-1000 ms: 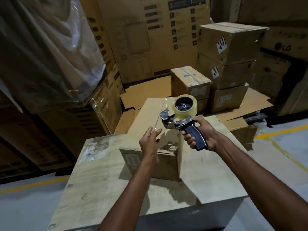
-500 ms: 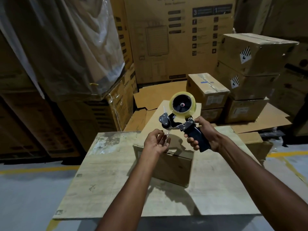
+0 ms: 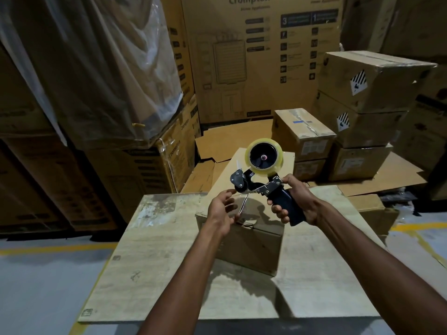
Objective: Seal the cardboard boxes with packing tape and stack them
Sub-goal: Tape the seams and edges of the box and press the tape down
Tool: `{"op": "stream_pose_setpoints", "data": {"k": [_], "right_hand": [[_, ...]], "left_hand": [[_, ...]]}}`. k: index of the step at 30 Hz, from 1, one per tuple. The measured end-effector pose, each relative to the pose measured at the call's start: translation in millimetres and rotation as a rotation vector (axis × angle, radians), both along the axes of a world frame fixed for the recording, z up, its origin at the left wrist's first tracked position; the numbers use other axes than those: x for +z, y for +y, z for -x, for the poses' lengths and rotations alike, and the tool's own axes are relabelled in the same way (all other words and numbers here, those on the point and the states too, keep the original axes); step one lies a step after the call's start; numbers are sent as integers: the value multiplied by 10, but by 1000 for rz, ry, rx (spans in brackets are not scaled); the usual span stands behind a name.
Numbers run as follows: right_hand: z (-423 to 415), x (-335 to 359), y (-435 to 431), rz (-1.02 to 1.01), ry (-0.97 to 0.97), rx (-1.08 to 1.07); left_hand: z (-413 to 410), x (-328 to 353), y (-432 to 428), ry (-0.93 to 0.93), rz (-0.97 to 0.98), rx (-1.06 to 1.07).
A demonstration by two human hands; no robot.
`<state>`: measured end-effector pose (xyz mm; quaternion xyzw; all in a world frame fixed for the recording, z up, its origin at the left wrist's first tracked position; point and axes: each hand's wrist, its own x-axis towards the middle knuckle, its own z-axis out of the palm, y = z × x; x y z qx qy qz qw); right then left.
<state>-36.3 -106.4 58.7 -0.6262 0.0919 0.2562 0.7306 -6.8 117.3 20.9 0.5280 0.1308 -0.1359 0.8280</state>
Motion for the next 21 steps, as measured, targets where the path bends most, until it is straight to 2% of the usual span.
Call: {"op": "stream_pose_setpoints", "data": {"k": [4,10,15,21], "right_hand": [[13,29,6,1,-5,10],[39,55,2,11,-13,25],[59,66,-7,25,-18,12],[93,68,-40,34,-26,5]], "left_hand": [[36,-50,50,-58,5,-94],[51,-100,68,-69,83,-107],[106,-86,79,-86,-18,-181],[98,-54,123,-70,107,-145]]}}
